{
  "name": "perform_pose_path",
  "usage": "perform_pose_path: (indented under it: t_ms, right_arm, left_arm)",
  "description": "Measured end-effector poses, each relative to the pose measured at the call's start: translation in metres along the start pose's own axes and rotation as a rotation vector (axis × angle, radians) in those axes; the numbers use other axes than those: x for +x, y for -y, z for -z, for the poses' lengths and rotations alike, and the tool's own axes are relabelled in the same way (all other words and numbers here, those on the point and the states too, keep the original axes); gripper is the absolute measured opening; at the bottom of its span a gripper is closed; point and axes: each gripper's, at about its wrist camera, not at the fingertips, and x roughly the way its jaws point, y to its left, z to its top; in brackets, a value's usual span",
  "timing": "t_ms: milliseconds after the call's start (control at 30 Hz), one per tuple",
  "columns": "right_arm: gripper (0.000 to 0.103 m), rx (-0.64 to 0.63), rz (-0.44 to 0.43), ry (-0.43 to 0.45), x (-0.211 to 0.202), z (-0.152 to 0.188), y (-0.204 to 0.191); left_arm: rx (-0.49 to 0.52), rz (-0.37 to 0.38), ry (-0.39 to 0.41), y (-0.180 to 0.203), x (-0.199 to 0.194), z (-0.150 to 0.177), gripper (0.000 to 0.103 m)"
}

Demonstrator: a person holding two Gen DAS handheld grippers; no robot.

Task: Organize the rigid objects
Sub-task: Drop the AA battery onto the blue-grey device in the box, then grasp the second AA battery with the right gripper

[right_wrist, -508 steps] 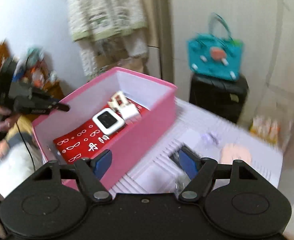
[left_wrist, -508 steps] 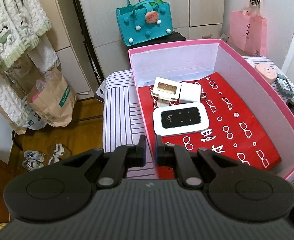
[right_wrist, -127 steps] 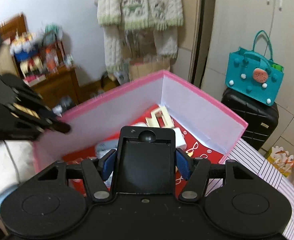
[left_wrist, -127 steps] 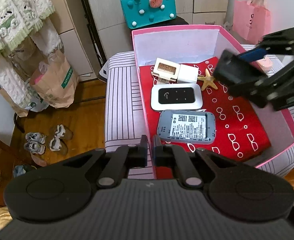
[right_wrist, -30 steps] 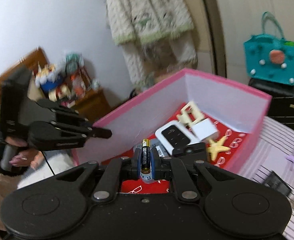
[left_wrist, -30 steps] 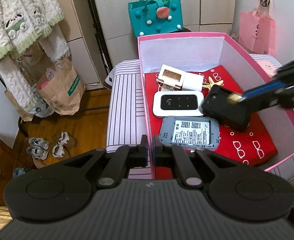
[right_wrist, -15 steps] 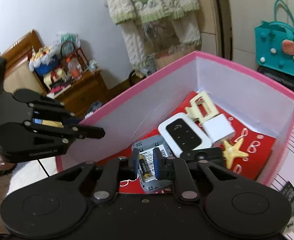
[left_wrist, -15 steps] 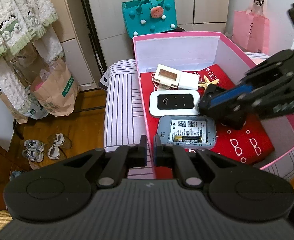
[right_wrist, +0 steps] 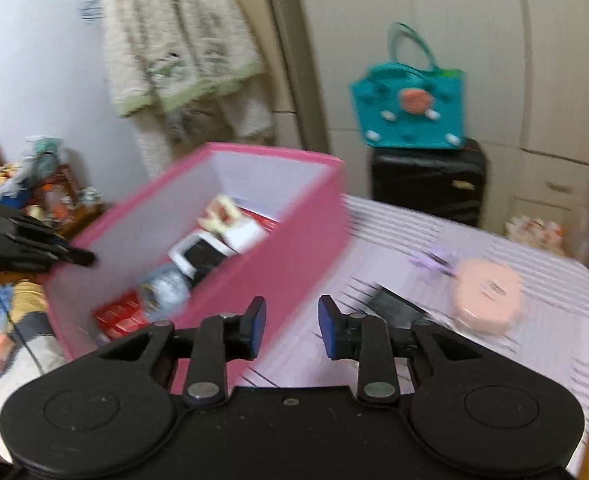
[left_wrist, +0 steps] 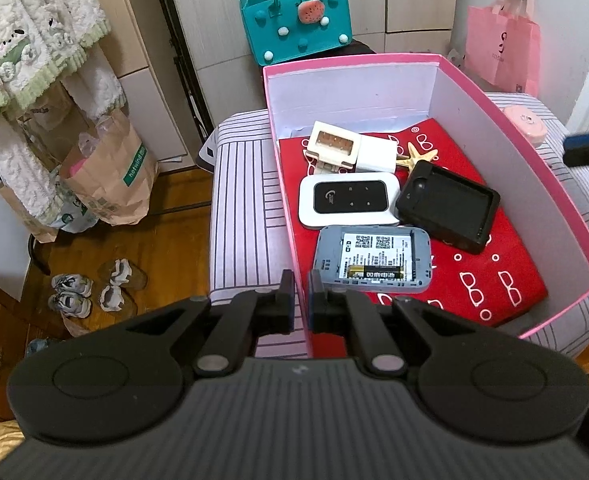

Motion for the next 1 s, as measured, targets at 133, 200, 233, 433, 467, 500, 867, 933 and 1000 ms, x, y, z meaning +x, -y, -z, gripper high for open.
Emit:
perform_pose_path:
  t_ms: [133, 200, 233, 433, 467, 500, 867, 933, 1000]
  right_arm:
    - [0.051, 0.051, 0.09, -0.013, 0.011, 0.027, 0.026]
    - [0.051, 0.054, 0.125, -0.039, 0.021, 0.039, 0.037]
    - [0.051, 0.051, 0.128, -0.046, 0.023, 0.044, 0.041]
    - [0.058, -0.018, 0.008, 0.003, 0.028, 0.061, 0.038]
    - [0.062, -0.034, -0.004, 0.016, 0.028, 0.062, 0.036]
    - [0.064, -0.057, 0.0, 0.021, 0.03, 0.063, 0.034]
    - [0.065, -0.286, 0.086, 0.064, 0.045, 0.073, 0.016]
    - [0.064, -0.252, 0.072, 0.06, 0.045, 0.072, 0.02]
    - [0.05, -0.228, 0.049, 0.054, 0.044, 0.071, 0.023]
  left_arm:
    - [-0.028, 0.015, -0.005, -0.004, 0.0, -0.001, 0.005]
    - [-0.039, 0.018, -0.002, -0.004, 0.0, 0.0, 0.005]
    - [-0.04, 0.018, -0.002, -0.004, 0.0, 0.0, 0.005]
    - [-0.04, 0.019, -0.019, -0.005, 0.0, -0.003, 0.005]
    - [-0.04, 0.021, -0.023, -0.005, 0.0, -0.004, 0.005]
    - [-0.041, 0.022, -0.027, -0.006, 0.0, -0.005, 0.005]
    - [-0.055, 0.024, -0.028, -0.007, 0.0, -0.006, 0.005]
    - [-0.052, 0.022, -0.029, -0.007, 0.0, -0.006, 0.005]
    - [-0.053, 0.023, -0.029, -0.007, 0.0, -0.006, 0.005]
